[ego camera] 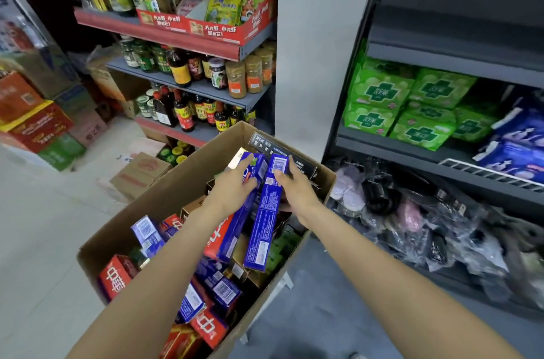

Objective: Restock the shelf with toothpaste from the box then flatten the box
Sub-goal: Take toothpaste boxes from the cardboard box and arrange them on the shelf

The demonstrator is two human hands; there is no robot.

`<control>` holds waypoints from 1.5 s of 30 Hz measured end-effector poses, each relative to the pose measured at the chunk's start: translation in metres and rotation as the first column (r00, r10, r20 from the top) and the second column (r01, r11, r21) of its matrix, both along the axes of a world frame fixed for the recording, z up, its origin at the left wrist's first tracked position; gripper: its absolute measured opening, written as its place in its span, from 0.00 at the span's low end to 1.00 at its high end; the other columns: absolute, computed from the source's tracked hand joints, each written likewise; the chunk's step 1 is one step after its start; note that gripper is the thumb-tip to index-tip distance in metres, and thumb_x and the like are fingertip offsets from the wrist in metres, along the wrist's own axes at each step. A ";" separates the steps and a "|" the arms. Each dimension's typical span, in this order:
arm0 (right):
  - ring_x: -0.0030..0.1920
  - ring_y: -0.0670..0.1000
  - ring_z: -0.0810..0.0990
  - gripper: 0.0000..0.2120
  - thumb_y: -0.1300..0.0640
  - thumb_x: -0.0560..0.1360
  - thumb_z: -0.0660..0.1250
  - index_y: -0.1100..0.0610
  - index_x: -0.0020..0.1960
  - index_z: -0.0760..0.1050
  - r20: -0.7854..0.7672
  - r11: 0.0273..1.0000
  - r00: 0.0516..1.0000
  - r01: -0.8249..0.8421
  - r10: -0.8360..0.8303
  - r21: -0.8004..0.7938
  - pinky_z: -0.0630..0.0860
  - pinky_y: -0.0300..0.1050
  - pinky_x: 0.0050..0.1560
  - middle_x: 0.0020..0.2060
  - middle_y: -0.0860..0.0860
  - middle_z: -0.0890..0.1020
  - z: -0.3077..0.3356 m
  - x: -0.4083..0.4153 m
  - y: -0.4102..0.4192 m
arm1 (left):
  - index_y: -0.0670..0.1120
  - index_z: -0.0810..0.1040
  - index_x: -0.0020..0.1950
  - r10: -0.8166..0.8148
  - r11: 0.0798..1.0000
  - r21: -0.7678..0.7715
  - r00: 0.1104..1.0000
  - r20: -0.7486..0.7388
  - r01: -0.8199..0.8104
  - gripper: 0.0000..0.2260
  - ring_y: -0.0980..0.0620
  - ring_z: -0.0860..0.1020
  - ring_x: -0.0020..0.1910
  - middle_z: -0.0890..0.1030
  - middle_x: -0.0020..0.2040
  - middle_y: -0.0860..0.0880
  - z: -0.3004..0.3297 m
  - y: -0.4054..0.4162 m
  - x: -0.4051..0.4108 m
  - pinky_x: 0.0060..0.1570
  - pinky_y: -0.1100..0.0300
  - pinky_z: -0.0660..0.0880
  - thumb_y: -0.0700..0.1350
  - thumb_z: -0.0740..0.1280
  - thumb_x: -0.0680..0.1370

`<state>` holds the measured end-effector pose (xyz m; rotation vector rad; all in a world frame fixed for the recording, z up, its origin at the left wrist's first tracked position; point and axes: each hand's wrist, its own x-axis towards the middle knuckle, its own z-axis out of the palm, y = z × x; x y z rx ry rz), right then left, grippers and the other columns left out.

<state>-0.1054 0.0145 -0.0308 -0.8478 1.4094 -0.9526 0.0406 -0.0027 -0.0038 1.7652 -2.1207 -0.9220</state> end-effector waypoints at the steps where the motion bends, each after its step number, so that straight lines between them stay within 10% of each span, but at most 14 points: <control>1: 0.54 0.53 0.80 0.26 0.52 0.81 0.57 0.45 0.76 0.53 -0.018 0.999 1.000 0.016 -0.016 -0.041 0.79 0.49 0.47 0.61 0.55 0.77 0.003 -0.006 -0.001 | 0.51 0.56 0.77 0.015 1.000 0.000 0.997 -0.076 -0.015 0.24 0.52 0.76 0.46 0.77 0.60 0.42 0.003 0.000 -0.007 0.43 0.63 0.68 0.46 0.58 0.82; 9: 0.40 0.49 0.79 0.13 0.55 0.83 0.52 0.56 0.62 0.72 0.193 0.917 0.907 0.393 -0.375 -0.064 0.76 0.45 0.42 0.47 0.54 0.81 0.044 -0.081 -0.008 | 0.58 0.65 0.67 0.084 0.990 0.138 0.808 -0.583 -0.003 0.13 0.55 0.77 0.48 0.77 0.54 0.51 0.048 -0.018 -0.096 0.44 0.60 0.72 0.48 0.56 0.82; 12: 0.38 0.53 0.78 0.11 0.53 0.83 0.53 0.57 0.54 0.72 0.295 0.874 0.830 0.485 -0.473 0.035 0.77 0.48 0.43 0.48 0.59 0.81 0.065 -0.123 -0.010 | 0.54 0.70 0.63 0.114 0.978 0.206 0.753 -0.648 0.030 0.11 0.55 0.80 0.46 0.80 0.51 0.49 0.067 -0.023 -0.145 0.51 0.57 0.75 0.48 0.57 0.82; 17: 0.36 0.54 0.79 0.18 0.45 0.81 0.56 0.58 0.46 0.75 0.366 0.856 0.789 0.515 -0.494 0.045 0.77 0.48 0.42 0.38 0.56 0.81 0.106 -0.212 0.001 | 0.53 0.73 0.57 0.023 0.975 0.177 0.734 -0.679 0.133 0.08 0.57 0.78 0.39 0.80 0.44 0.50 0.103 -0.023 -0.244 0.34 0.69 0.74 0.46 0.56 0.82; 20: 0.39 0.55 0.81 0.21 0.41 0.78 0.58 0.58 0.52 0.78 0.438 0.880 0.794 0.475 -0.422 -0.014 0.78 0.48 0.44 0.43 0.56 0.83 0.131 -0.273 0.015 | 0.52 0.76 0.54 0.023 0.973 0.178 0.711 -0.703 0.144 0.07 0.50 0.80 0.44 0.82 0.47 0.46 0.125 -0.022 -0.311 0.46 0.62 0.78 0.47 0.59 0.81; 22: 0.35 0.53 0.82 0.16 0.44 0.77 0.62 0.57 0.49 0.78 0.408 0.896 0.826 0.443 -0.390 -0.041 0.79 0.44 0.37 0.38 0.55 0.84 0.149 -0.316 0.024 | 0.49 0.76 0.60 -0.012 0.973 0.155 0.707 -0.707 0.172 0.12 0.45 0.81 0.50 0.82 0.52 0.43 0.139 -0.021 -0.355 0.56 0.50 0.76 0.50 0.61 0.78; 25: 0.30 0.51 0.83 0.09 0.53 0.75 0.66 0.58 0.51 0.76 0.272 0.890 0.883 0.431 -0.382 -0.150 0.78 0.41 0.30 0.36 0.54 0.84 0.174 -0.381 0.031 | 0.44 0.76 0.57 0.020 0.959 0.207 0.686 -0.727 0.191 0.12 0.49 0.82 0.37 0.82 0.45 0.41 0.157 -0.018 -0.410 0.41 0.57 0.77 0.48 0.61 0.78; 28: 0.35 0.52 0.81 0.07 0.54 0.74 0.66 0.56 0.49 0.74 0.087 0.843 0.892 0.448 -0.443 -0.300 0.78 0.44 0.38 0.39 0.54 0.83 0.192 -0.434 0.023 | 0.41 0.73 0.44 0.099 0.952 0.263 0.657 -0.747 0.155 0.09 0.53 0.75 0.19 0.75 0.32 0.42 0.170 -0.024 -0.449 0.21 0.66 0.71 0.45 0.58 0.79; 34: 0.47 0.51 0.82 0.09 0.54 0.70 0.71 0.49 0.45 0.71 -0.346 0.792 0.812 0.217 -0.471 -0.570 0.78 0.50 0.50 0.45 0.50 0.82 0.227 -0.498 -0.004 | 0.35 0.73 0.48 0.296 0.919 0.389 0.534 -0.792 0.068 0.14 0.50 0.77 0.19 0.78 0.31 0.40 0.186 -0.057 -0.491 0.19 0.65 0.72 0.45 0.55 0.79; 38: 0.45 0.53 0.82 0.10 0.58 0.72 0.70 0.51 0.43 0.67 0.035 0.698 0.865 0.427 -0.500 -0.575 0.79 0.54 0.49 0.46 0.54 0.81 0.240 -0.518 -0.037 | 0.36 0.73 0.49 0.391 0.891 0.452 0.443 -0.807 0.036 0.16 0.46 0.79 0.24 0.76 0.38 0.38 0.186 -0.087 -0.500 0.24 0.60 0.76 0.48 0.55 0.78; 45: 0.48 0.51 0.80 0.09 0.60 0.75 0.68 0.51 0.49 0.69 0.537 0.481 0.647 0.762 -0.541 -0.433 0.78 0.52 0.53 0.49 0.52 0.80 0.236 -0.506 -0.129 | 0.39 0.71 0.59 0.401 0.916 0.388 0.267 -0.876 -0.100 0.16 0.45 0.79 0.28 0.76 0.39 0.40 0.197 -0.170 -0.486 0.23 0.60 0.76 0.49 0.60 0.78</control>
